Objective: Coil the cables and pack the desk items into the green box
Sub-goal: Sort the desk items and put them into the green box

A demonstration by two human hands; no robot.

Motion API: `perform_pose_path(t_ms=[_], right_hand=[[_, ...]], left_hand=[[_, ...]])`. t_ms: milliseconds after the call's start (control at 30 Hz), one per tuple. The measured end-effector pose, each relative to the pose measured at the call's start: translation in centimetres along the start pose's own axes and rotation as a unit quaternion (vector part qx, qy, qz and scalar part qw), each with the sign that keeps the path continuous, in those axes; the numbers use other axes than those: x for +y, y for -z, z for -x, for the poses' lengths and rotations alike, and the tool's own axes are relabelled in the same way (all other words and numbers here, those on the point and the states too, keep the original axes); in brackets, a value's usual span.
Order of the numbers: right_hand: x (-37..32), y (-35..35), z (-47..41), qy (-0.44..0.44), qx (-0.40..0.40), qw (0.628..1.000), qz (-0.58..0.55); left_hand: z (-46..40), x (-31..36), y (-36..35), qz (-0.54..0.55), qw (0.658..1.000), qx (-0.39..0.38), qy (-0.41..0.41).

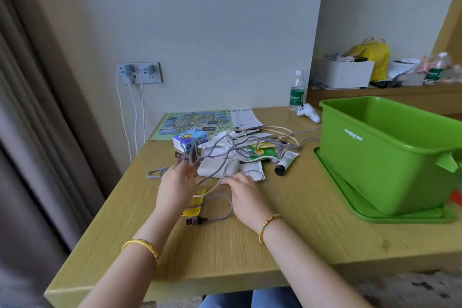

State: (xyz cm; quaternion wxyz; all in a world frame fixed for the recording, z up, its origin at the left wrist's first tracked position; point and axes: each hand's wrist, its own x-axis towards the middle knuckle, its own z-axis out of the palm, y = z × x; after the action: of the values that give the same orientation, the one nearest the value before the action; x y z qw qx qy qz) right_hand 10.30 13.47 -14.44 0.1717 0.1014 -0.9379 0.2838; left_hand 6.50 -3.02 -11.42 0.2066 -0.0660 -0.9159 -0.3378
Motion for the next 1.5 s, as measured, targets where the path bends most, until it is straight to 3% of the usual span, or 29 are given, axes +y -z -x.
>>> perform_pose_path(t_ms=[200,500,567,667,767,1000,1167,1333,1500], right_hand=[[0.7,-0.8,-0.1,0.063,-0.061,0.995,0.053],[0.8,-0.5,-0.3,0.054,-0.095,0.994,0.009],[0.8,-0.4,-0.3,0.055,-0.079,0.995,0.011],[1.8,0.7,-0.4,-0.009,0.043,0.999,0.026],[3.5,2.3,-0.4,-0.066,0.101,0.988,0.097],[5.1,2.4,-0.8,-0.119,0.023,0.982,0.144],[5.6,2.2,-1.3,-0.125,0.043,0.977,0.167],[5.4,2.1,-1.7,-0.100,0.061,0.968,0.221],[5.5,2.0,-1.8,-0.092,0.066,0.970,0.214]], left_hand=[[1.8,-2.1,-0.4,-0.042,0.997,-0.051,0.025],[2.0,-1.6,-0.4,0.061,0.979,-0.191,-0.029],[2.2,-1.7,-0.8,0.015,0.985,-0.170,-0.033],[2.3,-2.0,-0.9,-0.067,0.993,-0.094,-0.002],[2.3,-2.6,-0.6,-0.125,0.988,-0.090,-0.029],[2.4,-2.8,-1.0,-0.119,0.979,-0.161,-0.049],[1.7,-2.4,-1.0,-0.182,0.965,-0.174,-0.069],[1.4,-0.1,-0.5,-0.350,0.906,-0.195,-0.135],[1.4,1.0,-0.4,-0.348,0.900,-0.238,-0.110]])
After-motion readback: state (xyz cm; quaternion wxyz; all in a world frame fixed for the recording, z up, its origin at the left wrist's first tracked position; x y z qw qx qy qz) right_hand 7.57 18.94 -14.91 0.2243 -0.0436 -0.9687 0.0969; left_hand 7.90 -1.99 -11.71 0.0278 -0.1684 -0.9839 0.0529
